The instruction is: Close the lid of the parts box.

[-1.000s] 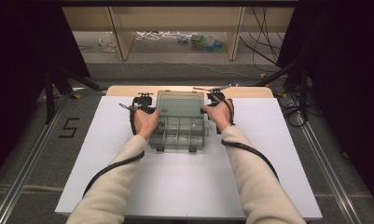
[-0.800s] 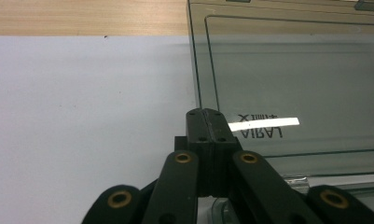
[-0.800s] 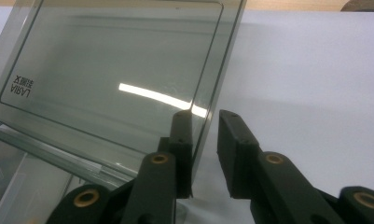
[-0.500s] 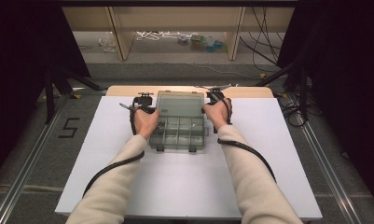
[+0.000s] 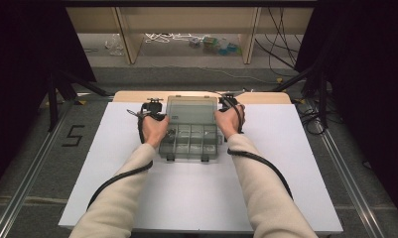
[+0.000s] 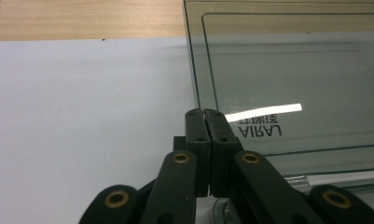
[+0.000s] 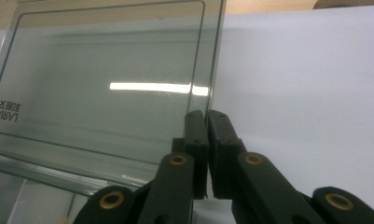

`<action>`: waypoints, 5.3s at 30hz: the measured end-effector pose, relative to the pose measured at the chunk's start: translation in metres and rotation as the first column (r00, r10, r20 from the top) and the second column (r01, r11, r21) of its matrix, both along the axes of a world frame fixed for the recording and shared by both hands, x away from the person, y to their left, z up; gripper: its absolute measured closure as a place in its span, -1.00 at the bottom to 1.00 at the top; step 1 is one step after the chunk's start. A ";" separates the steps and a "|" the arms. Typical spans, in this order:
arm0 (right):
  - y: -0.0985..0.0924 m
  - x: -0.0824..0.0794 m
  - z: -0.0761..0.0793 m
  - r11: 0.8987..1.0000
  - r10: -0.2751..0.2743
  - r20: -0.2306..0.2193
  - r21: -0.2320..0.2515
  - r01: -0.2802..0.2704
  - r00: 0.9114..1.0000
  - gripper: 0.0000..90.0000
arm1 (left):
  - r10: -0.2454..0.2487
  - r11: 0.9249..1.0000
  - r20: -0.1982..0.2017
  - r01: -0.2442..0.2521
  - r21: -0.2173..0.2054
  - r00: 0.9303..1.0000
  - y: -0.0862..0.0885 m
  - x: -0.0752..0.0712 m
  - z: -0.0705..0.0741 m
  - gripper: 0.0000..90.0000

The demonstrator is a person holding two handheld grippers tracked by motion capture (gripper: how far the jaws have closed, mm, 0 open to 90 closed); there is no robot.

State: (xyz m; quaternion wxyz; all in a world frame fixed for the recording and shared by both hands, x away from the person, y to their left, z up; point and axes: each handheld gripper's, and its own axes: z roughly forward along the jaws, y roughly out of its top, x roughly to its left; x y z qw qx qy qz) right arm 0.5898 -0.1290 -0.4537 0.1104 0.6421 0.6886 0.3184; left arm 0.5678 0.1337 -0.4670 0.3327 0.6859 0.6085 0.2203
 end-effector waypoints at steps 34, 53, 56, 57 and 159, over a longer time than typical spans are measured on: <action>-0.005 -0.027 -0.001 0.998 0.064 0.215 0.005 -0.067 0.974 0.96 | -0.070 0.997 0.089 0.071 -0.009 0.994 0.013 0.042 0.030 0.42; -0.010 -0.028 -0.002 0.992 0.120 0.288 -0.009 -0.123 0.950 0.96 | -0.055 0.997 0.093 0.060 -0.044 0.994 0.012 0.056 0.038 0.60; -0.011 -0.028 -0.002 0.992 0.124 0.294 -0.010 -0.126 0.948 0.97 | -0.047 0.997 0.082 0.052 -0.061 0.996 0.012 0.056 0.037 0.63; -0.012 -0.029 -0.002 0.992 0.118 0.285 -0.001 -0.123 0.951 0.96 | -0.053 0.996 0.081 0.059 -0.074 0.995 0.012 0.056 0.036 0.68; -0.002 -0.030 0.062 0.996 0.086 0.458 -0.054 -0.068 0.885 0.96 | -0.059 0.995 0.331 0.083 -0.057 0.942 0.016 -0.032 0.060 0.99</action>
